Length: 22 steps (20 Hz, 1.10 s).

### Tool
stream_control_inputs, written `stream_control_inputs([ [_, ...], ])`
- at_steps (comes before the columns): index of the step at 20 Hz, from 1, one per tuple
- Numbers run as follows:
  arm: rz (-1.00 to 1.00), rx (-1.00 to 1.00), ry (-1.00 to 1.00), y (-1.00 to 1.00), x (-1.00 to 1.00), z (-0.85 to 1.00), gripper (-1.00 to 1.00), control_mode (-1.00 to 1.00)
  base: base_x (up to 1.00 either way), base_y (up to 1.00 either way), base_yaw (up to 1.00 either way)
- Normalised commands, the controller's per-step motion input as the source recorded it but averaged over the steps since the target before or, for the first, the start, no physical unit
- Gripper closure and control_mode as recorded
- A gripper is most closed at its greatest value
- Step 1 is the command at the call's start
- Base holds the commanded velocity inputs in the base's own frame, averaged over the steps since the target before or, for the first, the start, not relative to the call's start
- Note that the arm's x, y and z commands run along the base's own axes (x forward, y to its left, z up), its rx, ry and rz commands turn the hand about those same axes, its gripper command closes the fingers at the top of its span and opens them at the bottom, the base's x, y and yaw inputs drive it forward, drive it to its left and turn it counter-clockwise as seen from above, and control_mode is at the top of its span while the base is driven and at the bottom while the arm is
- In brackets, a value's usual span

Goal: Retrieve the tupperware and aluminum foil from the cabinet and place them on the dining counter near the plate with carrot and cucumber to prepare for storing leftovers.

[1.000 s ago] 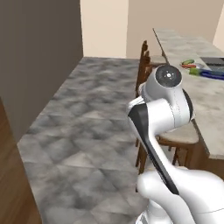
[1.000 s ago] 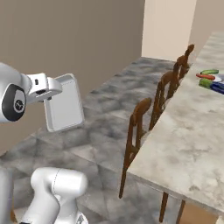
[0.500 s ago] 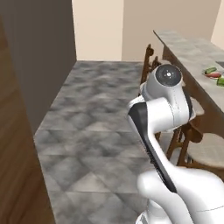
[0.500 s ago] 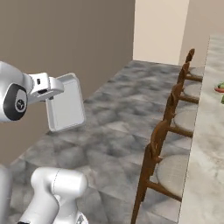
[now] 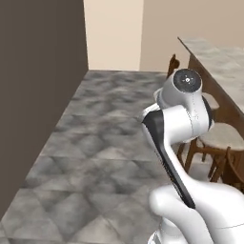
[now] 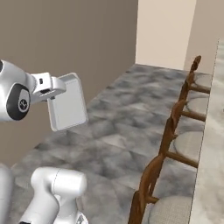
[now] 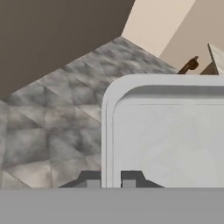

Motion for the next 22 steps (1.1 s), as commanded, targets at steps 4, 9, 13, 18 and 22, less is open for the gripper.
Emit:
stream_control_inputs([
  [4, 0.0, 0.0, 0.0, 0.0, 0.0, 0.0, 1.0, 1.0, 1.0, 0.56, -0.33],
  [9, 0.0, 0.0, 0.0, 0.0, 0.0, 0.0, 1.0, 1.0, 0.99, 0.78, -0.54],
  [13, 0.0, 0.0, 0.0, 0.0, 0.0, 0.0, 1.0, 1.0, 0.74, 0.77, -0.71],
  [18, 0.0, 0.0, 0.0, 0.0, 0.0, 0.0, 1.0, 1.0, 0.31, 0.49, -0.86],
  [22, 0.0, 0.0, 0.0, 0.0, 0.0, 0.0, 1.0, 1.0, 0.33, 0.46, -0.85],
])
